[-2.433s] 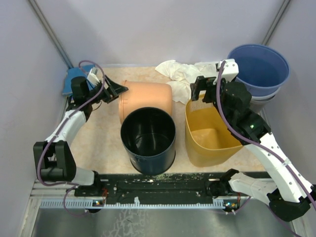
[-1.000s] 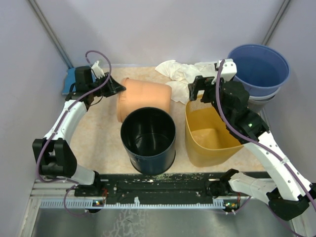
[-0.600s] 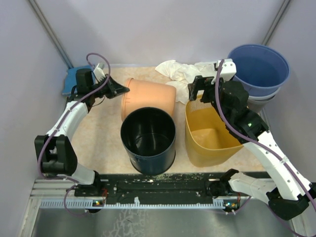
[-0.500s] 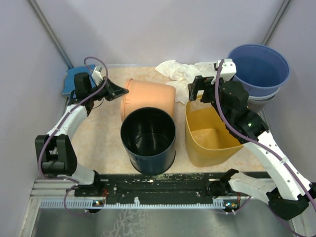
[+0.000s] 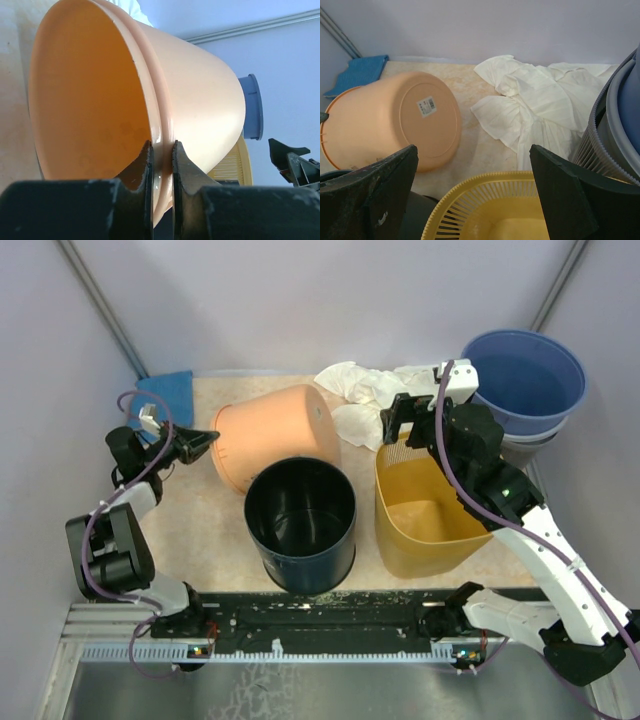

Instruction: Turn the large container upside down

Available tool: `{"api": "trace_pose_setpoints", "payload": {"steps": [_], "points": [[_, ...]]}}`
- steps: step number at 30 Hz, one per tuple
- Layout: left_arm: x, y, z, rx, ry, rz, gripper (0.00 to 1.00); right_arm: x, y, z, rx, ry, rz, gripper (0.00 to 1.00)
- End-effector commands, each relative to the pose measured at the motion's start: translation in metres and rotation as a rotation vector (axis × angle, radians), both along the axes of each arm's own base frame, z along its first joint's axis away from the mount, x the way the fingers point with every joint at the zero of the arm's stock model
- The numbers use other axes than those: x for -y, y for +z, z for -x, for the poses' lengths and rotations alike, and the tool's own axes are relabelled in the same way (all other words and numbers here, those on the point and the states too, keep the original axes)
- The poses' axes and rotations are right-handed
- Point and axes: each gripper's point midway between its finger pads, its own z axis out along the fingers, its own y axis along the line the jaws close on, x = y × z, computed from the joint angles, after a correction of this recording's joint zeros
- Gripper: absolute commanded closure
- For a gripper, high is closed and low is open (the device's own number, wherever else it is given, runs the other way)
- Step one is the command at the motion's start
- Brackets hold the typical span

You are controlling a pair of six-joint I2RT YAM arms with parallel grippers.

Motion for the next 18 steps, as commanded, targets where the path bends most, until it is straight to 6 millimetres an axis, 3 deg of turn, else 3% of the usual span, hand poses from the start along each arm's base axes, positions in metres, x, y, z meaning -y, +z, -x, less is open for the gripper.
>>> {"api": "trace_pose_setpoints", "payload": {"steps": [1,12,18], "points": [[-0.006,-0.060,0.011,-0.199,0.037,0.033,1.00,-0.002,0.022,0.001,0.054,0.010,-0.038,0.07],[-0.042,-0.087,0.008,-0.268,0.161,0.040,1.00,-0.001,0.022,0.002,0.049,0.005,-0.034,0.07],[-0.052,-0.102,0.009,-0.295,0.201,0.010,1.00,-0.001,0.022,0.002,0.048,0.006,-0.035,0.07]]}}
